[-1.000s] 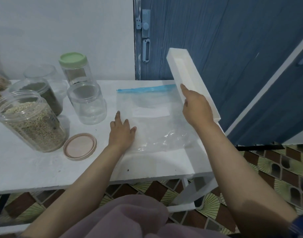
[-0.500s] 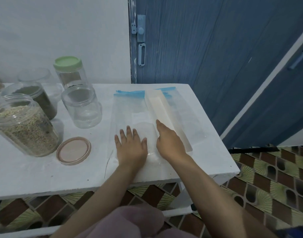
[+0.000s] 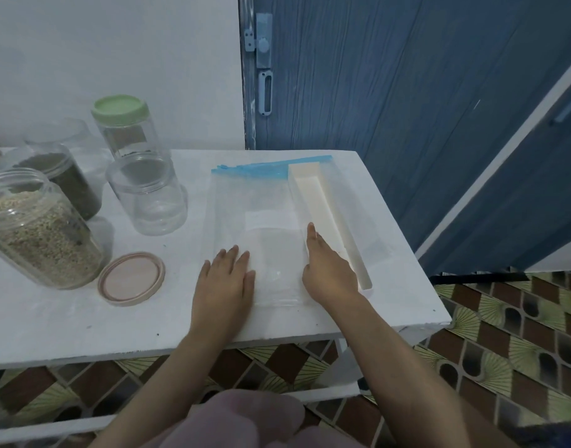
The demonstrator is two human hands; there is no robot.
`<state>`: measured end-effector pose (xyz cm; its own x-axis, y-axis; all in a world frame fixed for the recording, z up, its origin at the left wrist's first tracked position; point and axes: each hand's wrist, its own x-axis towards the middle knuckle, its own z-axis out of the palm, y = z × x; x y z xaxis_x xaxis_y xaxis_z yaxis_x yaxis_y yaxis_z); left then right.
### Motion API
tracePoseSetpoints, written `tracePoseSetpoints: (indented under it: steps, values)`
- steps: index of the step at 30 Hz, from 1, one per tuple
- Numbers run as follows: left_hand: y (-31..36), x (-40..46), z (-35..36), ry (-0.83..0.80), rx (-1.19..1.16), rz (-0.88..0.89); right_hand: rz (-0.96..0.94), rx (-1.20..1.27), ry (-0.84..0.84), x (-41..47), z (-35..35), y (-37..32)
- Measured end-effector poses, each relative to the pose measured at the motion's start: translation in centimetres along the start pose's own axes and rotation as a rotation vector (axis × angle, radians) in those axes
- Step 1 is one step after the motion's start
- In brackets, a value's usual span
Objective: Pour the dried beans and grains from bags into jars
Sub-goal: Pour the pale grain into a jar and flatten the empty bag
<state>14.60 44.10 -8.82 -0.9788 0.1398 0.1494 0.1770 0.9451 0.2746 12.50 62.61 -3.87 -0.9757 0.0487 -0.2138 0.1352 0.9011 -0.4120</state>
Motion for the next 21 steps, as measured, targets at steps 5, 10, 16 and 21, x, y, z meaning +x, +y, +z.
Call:
tracePoseSetpoints:
  steps: [5,10,16,21]
  values:
    - [0.4,-1.3,-0.4,-0.177,0.048,-0.083,0.007,0.002,-0.021,-0.2,-0.4,0.4]
    - [1.3,-1.4,-0.3,-0.135,0.034,-0.127,0.009,-0.009,0.0,-0.4,-0.4,1.1]
    - [1.6,-1.4,-0.3,-0.139,0.071,-0.134,-0.019,-0.058,0.034,-0.3,-1.5,2.4]
    - [1.2,-0.1,-0.6,-0.188,0.064,-0.142,-0.098,-0.103,0.135,0.7,-2.2,2.0]
